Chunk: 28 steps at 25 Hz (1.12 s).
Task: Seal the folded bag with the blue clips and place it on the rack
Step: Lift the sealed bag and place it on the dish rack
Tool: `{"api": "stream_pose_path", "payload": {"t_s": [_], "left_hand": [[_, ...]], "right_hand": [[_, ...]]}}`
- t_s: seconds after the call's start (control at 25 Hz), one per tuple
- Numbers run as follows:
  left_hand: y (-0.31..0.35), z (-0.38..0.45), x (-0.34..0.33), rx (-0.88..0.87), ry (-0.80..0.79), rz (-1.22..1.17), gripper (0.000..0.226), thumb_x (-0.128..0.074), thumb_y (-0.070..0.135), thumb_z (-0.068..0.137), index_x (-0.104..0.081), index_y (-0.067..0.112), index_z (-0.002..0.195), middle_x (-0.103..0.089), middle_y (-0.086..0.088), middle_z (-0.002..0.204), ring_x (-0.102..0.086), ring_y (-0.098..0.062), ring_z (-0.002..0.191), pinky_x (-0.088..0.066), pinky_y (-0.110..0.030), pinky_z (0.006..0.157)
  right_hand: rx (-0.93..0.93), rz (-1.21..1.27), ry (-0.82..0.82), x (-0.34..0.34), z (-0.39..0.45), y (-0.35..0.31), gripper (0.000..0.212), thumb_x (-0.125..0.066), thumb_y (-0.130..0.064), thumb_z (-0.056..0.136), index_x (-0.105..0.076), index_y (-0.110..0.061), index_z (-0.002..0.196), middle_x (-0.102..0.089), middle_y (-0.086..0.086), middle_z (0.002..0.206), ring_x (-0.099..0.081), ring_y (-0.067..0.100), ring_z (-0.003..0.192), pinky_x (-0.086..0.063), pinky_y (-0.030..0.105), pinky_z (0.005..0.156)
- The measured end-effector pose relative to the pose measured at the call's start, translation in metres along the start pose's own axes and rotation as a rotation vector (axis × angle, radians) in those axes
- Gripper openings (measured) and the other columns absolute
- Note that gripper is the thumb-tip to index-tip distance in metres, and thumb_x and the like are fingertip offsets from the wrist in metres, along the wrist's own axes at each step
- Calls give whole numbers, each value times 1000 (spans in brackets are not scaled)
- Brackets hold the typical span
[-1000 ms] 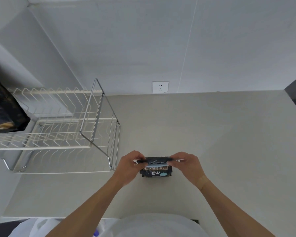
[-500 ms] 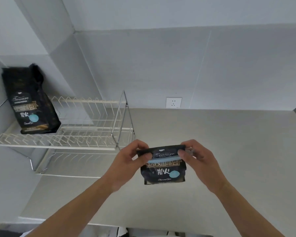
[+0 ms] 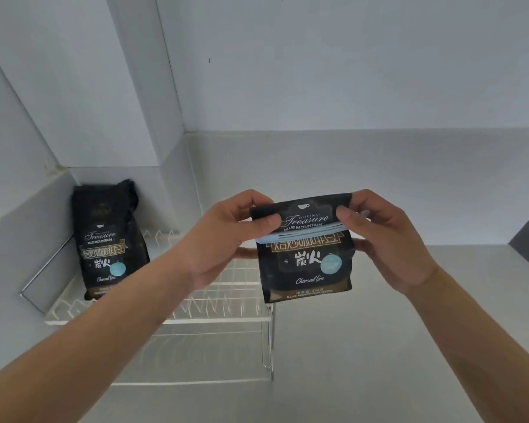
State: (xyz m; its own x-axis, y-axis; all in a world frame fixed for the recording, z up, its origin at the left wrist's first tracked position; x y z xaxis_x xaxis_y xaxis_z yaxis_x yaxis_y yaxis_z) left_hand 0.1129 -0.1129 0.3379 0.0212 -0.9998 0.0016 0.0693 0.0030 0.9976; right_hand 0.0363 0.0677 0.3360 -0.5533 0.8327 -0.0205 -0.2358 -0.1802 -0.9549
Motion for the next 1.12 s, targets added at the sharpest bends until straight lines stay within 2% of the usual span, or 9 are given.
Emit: {"api": "stream_pose_path", "payload": {"t_s": [0.08, 0.28, 0.48, 0.6, 0.72, 0.84, 1.12], "left_hand": [[9, 1, 31, -31, 21, -1, 21, -71, 23, 74, -65, 16, 93, -66, -2, 91, -64, -15, 85, -57, -42, 79], [10, -1, 105, -79, 88, -5, 19, -72, 26, 75, -67, 19, 92, -70, 1, 90, -67, -15, 86, -56, -38, 76], [-12, -11, 169, -109, 209, 7, 13, -68, 25, 81, -69, 21, 93, -71, 1, 92, -68, -20, 90, -55, -44, 82], [-34, -17, 193, -96, 257, 11, 12, -69, 24, 82, -68, 21, 93, -72, 1, 90, -69, -21, 90, -57, -39, 77], [-60, -23, 212, -45, 304, 26, 10, -70, 24, 81, -68, 22, 90, -73, 3, 86, -69, -20, 88, -56, -34, 76], [-84, -26, 225, 25, 348, 65, 6, -66, 16, 87, -67, 22, 89, -73, 0, 87, -69, -26, 91, -56, -39, 79], [-122, -31, 231, 189, 359, 120, 8, -62, 13, 90, -64, 16, 97, -70, -12, 104, -68, -31, 97, -59, -43, 82]], "right_hand": [[9, -14, -5, -26, 16, -2, 10, -66, -30, 83, -63, -29, 74, -72, -4, 88, -68, 14, 85, -55, 24, 61], [-4, 19, 12, -87, 50, 14, 14, -63, -19, 91, -63, -22, 77, -71, -3, 86, -68, 11, 83, -56, 23, 62], [-25, -32, 30, -139, 74, 42, 9, -62, -20, 92, -62, -11, 90, -72, -5, 82, -69, 9, 83, -60, 26, 67], [-72, -57, 65, -159, 77, 69, 12, -63, -22, 92, -62, -10, 92, -74, 3, 88, -71, 9, 83, -62, 30, 70], [-141, -101, 103, -174, 76, 98, 11, -63, -25, 91, -62, -15, 91, -73, 9, 92, -71, 16, 86, -62, 42, 78], [-203, -125, 108, -185, 73, 122, 9, -63, -25, 91, -63, -15, 90, -73, 9, 92, -70, 25, 92, -60, 50, 84], [-346, -143, 99, -193, 60, 162, 11, -61, -24, 92, -63, -14, 97, -73, 6, 95, -68, 27, 97, -58, 52, 87]]}}
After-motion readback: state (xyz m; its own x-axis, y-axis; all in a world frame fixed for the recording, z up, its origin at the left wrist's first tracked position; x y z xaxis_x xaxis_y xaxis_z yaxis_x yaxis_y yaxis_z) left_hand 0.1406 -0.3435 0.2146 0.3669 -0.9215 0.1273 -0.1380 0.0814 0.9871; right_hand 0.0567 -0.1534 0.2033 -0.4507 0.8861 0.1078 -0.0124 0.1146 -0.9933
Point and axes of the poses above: each hand's wrist, its own z-axis towards the middle knuckle, its own x-axis out of the back of the hand, y = z × x, the point moved 9 cm from there along z, towards the middle knuckle
